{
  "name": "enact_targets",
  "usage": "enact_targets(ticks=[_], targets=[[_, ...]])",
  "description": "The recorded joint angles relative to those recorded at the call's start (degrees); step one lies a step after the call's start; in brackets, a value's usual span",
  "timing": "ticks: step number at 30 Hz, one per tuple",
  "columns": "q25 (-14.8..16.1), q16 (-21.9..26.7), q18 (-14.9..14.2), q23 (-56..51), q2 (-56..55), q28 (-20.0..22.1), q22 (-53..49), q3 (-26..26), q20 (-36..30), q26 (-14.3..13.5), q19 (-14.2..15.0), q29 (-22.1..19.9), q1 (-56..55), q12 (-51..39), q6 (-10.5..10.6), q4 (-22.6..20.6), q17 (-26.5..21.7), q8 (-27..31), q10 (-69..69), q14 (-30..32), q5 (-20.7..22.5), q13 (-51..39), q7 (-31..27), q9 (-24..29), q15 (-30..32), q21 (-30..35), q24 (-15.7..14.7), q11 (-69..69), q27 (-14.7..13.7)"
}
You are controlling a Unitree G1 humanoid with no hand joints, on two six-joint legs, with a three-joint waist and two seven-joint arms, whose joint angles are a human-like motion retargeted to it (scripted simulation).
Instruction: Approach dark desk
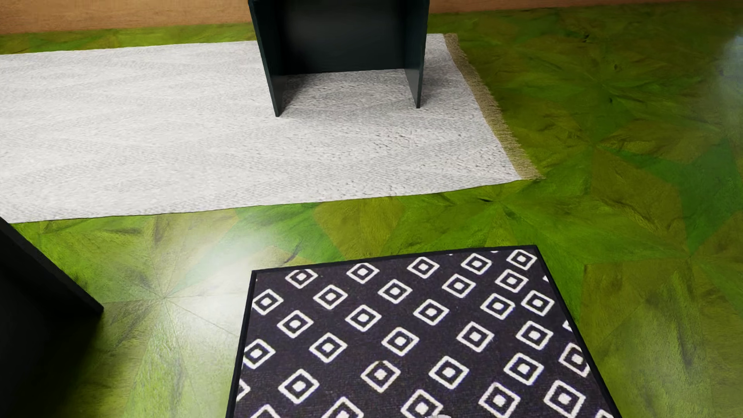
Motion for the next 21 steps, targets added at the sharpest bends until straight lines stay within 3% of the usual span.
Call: enact_targets(ticks=[2, 3, 4, 5, 6, 7, 8, 9, 10, 11, 12, 13, 14, 15, 16, 17, 18, 19, 20, 21], targets=[[0.0, 0.8, 0.0, 1.7, -3.0, 0.0, -1.5, -2.4, 4.9, 0.0, 0.0, 0.0, 5.6, -3.5, 0.3, 0.6, -0.4, 0.0, -1.6, -7.0, -0.4, 0.3, 0.0, -1.8, 10.1, 1.3, 0.0, -18.2, 0.0], [0.0, 0.8, 0.0, 2.5, -5.3, 0.0, -1.7, -2.3, 7.4, 0.0, 0.0, 0.0, 7.4, -4.7, 0.8, 0.5, -0.5, 0.0, -1.5, -7.8, -0.5, 0.4, 0.0, -2.7, 15.4, 1.0, 0.0, -41.9, 0.0], [0.0, 1.7, 0.0, 2.4, -7.7, 0.0, -3.2, -3.9, 7.8, 0.0, 0.0, 0.0, 9.0, -5.3, 1.2, 1.7, -0.8, 0.0, -0.3, -6.3, -0.5, 0.3, 0.0, -2.7, 10.8, 2.0, 0.0, -22.6, 0.0], [0.0, 1.7, 0.0, 3.2, -8.7, 0.0, -4.7, -5.5, 11.0, 0.0, 0.0, 0.0, 11.5, -4.1, 2.1, 3.5, -1.0, 0.0, 2.2, -2.9, 1.1, -0.1, 0.0, -2.0, 11.4, 3.0, 0.0, -17.3, 0.0], [0.0, 0.7, 0.0, 4.3, -9.9, 0.0, -3.8, -6.6, 12.5, 0.0, 0.0, 0.0, 10.8, -2.9, 3.2, 5.1, -0.9, 0.0, 8.1, 4.4, 2.4, -0.1, 0.0, -3.0, 14.3, 3.3, 0.0, -12.2, 0.0], [0.0, -1.2, 0.0, 5.7, -8.1, 0.0, -2.0, -6.8, 13.1, 0.0, 0.0, 0.0, 8.6, -1.1, 5.1, 7.7, -0.8, 0.0, 18.4, 16.1, 5.2, -0.3, 0.0, -2.6, 12.3, 3.1, 0.0, -7.6, 0.0], [0.0, -1.8, 0.0, 6.2, -6.0, 0.0, -1.1, -5.5, 12.3, 0.0, 0.0, 0.0, 1.9, 0.5, 4.9, 7.4, -0.4, 0.0, 33.2, 25.4, 7.2, -1.1, 0.0, -2.6, 9.2, 2.1, 0.0, -6.8, 0.0], [0.0, -2.6, 0.0, 4.9, -1.9, 0.0, 0.1, -4.2, 10.6, 0.0, 0.0, 0.0, -5.0, 1.2, 5.2, 8.5, 0.0, 0.0, 48.0, 25.5, 9.5, -1.3, 0.0, -1.4, 6.3, 0.5, 0.0, -7.4, 0.0], [0.0, -2.6, 0.0, 3.1, 3.5, 0.0, 1.1, -2.0, 6.6, 0.0, 0.0, 0.0, -11.7, 1.3, 4.4, 8.2, -0.1, 0.0, 56.1, 22.0, 8.9, -2.2, 0.0, -0.4, 5.0, 1.0, 0.0, -9.5, 0.0], [0.0, -3.8, 0.0, 0.7, 8.2, 0.0, 2.4, 1.4, 6.6, 0.0, 0.0, 0.0, -17.8, 2.8, 2.6, 6.6, 0.1, 0.0, 56.6, 21.2, 7.6, -2.7, 0.0, -0.3, 4.4, 0.8, 0.0, -11.8, 0.0], [0.0, -2.4, 0.0, -1.8, 12.1, 0.0, -0.7, 5.5, 5.2, 0.0, 0.0, 0.0, -22.8, 5.4, 1.1, 6.2, -0.2, 0.0, 50.6, 23.2, 7.4, -3.9, 0.0, 0.3, 3.6, 1.3, 0.0, -14.1, 0.0], [0.0, -3.3, 0.0, -4.0, 16.9, 0.0, 4.4, 8.3, 2.3, 0.0, 0.0, 0.0, -25.7, 5.8, 0.5, 5.4, -0.9, 0.0, 38.8, 28.2, 6.1, -5.0, 0.0, 0.8, 2.8, 1.5, 0.0, -16.1, 0.0], [0.0, -3.9, 0.0, -6.5, 20.2, 0.0, 5.9, 11.0, 4.5, 0.0, 0.0, 0.0, -29.0, 7.5, 0.1, 5.4, -1.1, 0.0, 25.4, 30.7, 6.2, -5.6, 0.0, 0.0, 1.7, 0.0, 0.0, -18.5, 0.0], [0.0, -3.9, 0.0, -8.7, 24.9, 0.0, 7.4, 12.6, 4.8, 0.0, 0.0, 0.0, -29.7, 8.9, -0.1, 4.8, -1.5, 0.0, 11.4, 24.8, 6.0, -6.0, 0.0, -0.5, -0.1, -1.0, 0.0, -20.8, 0.0], [0.0, -3.5, 0.0, -10.8, 28.5, 0.0, 7.7, 13.5, 3.1, 0.0, 0.0, 0.0, -29.6, 9.8, 0.7, 4.4, -2.2, 0.0, 4.1, 4.7, 7.1, -6.7, 0.0, -1.5, -2.5, -3.0, 0.0, -22.6, 0.0], [0.0, -2.9, 0.0, -12.3, 30.4, 0.0, 7.7, 14.0, 1.8, 0.0, 0.0, 0.0, -30.8, 11.1, 1.0, 4.8, -3.1, 0.0, -16.3, 20.9, 7.4, -7.0, 0.0, -3.0, -5.8, -4.7, 0.0, -22.6, 0.0], [0.0, -2.6, 0.0, -12.3, 32.1, 0.0, 8.3, 14.7, 0.5, 0.0, 0.0, 0.0, -31.9, 12.3, 1.4, 4.8, -3.4, 0.0, -18.0, 23.1, 8.3, -7.3, 0.0, -3.5, -7.9, -6.2, 0.0, -22.4, 0.0], [0.0, -2.4, 0.0, -11.7, 33.8, 0.0, 9.0, 15.7, -0.4, 0.0, 0.0, 0.0, -33.9, 12.8, 0.7, 3.9, -3.1, 0.0, 2.7, 3.3, 8.0, -6.8, 0.0, -3.0, -8.2, -8.2, 0.0, -20.7, 0.0], [0.0, -2.2, 0.0, -10.2, 34.8, 0.0, 9.6, 15.9, -0.5, 0.0, 0.0, 0.0, -34.1, 13.5, -0.2, 1.9, -2.5, 0.0, 4.6, 9.9, 7.4, -6.0, 0.0, -2.9, -5.8, -10.1, 0.0, -16.9, 0.0], [0.0, -2.1, 0.0, -8.4, 31.7, 0.0, 10.3, 15.6, 0.3, 0.0, 0.0, 0.0, -34.0, 14.0, -2.7, -1.2, -1.5, 0.0, 4.7, 19.6, 4.3, -5.2, 0.0, -3.2, 2.4, -10.7, 0.0, -7.2, 0.0]])
